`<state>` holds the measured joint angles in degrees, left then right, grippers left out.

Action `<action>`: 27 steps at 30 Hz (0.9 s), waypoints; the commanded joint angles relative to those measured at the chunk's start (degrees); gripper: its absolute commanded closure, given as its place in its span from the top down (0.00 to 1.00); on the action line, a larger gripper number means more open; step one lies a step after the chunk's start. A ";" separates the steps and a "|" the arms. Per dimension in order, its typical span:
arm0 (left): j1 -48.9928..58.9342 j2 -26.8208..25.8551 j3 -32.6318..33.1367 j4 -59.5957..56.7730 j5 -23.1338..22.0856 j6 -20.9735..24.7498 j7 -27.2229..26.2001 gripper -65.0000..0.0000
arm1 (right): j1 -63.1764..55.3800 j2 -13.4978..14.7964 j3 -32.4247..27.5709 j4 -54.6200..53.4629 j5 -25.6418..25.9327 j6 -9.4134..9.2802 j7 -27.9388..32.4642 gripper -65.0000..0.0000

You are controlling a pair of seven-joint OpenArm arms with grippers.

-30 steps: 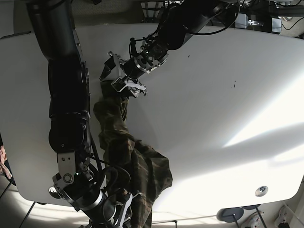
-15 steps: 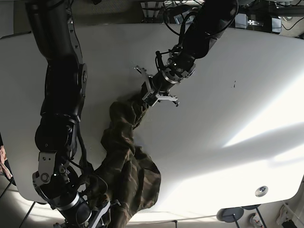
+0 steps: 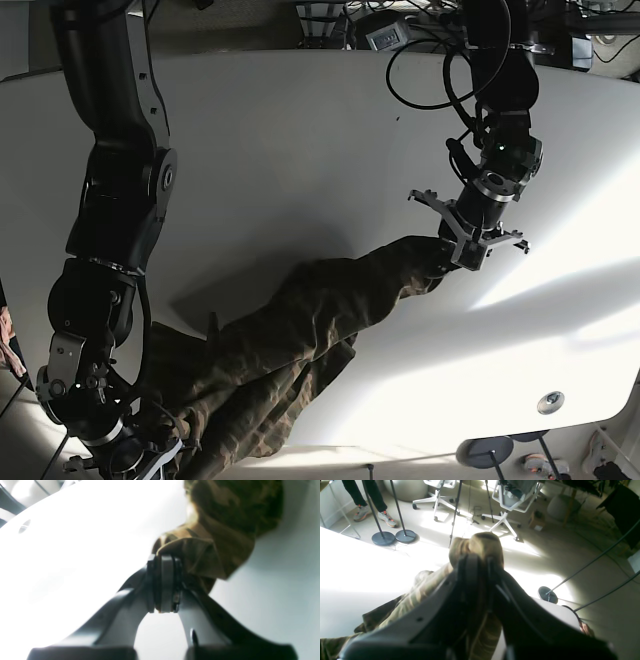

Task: Fold the T-shirt properly
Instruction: 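Stretch the shirt between both grippers and lay it on the table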

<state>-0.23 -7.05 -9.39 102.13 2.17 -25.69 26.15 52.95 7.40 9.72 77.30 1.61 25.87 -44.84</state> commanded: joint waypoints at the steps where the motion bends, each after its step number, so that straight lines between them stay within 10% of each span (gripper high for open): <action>1: -5.79 -0.56 -3.23 3.15 -0.37 -2.40 2.64 0.00 | 4.85 0.29 0.00 -1.30 0.81 -0.24 2.77 0.04; 8: -34.01 -5.74 -11.23 0.25 -0.20 -8.02 18.90 0.00 | 18.57 0.38 0.00 -13.17 0.37 -0.24 5.59 0.04; 13: -45.00 -11.90 -13.60 -6.35 -0.28 -8.02 20.13 0.00 | 21.64 2.32 0.00 -15.01 0.81 -0.24 6.64 0.04; 27: -18.45 -8.29 -26.88 -2.74 -0.46 -14.31 19.61 0.00 | -28.38 0.29 11.95 17.60 4.33 0.29 -2.06 0.03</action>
<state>-15.97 -14.13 -37.15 98.43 1.89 -40.40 47.11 20.38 7.09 22.17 93.95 6.42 26.35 -48.97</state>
